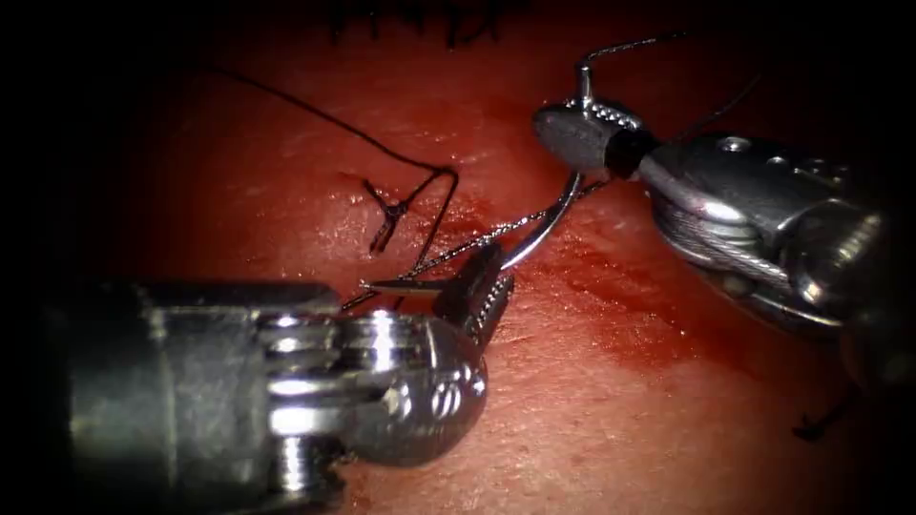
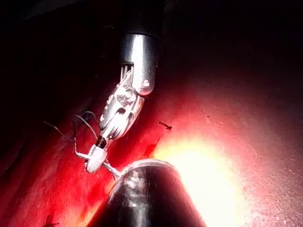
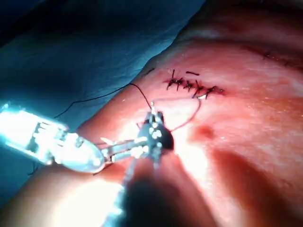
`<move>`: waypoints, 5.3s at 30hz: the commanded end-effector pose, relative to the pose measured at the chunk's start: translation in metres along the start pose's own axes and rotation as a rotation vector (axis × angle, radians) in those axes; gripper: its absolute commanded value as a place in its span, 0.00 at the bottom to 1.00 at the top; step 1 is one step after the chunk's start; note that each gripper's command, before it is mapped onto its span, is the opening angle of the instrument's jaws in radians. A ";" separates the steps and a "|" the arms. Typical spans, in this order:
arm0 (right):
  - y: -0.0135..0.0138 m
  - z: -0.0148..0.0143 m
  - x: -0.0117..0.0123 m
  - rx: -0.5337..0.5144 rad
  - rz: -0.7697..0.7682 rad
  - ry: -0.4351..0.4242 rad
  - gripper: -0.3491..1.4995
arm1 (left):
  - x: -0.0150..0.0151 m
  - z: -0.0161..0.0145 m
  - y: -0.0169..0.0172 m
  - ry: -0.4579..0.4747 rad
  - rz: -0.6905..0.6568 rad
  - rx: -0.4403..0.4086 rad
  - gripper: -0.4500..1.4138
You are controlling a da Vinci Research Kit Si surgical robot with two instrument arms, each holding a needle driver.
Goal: Wound Closure
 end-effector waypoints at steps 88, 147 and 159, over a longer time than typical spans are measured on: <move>0.0035 0.0003 -0.0006 0.201 -0.100 0.148 0.00 | 0.0073 -0.0087 -0.0024 0.259 -0.655 -1.130 0.60; -0.0015 0.0019 0.0008 0.545 -0.764 0.411 0.00 | -0.0051 0.0090 -0.0064 0.186 -0.979 -1.267 0.46; -0.0022 0.0019 0.0008 0.560 -0.774 0.424 0.00 | -0.0045 0.0092 -0.0057 0.162 -1.018 -1.309 0.38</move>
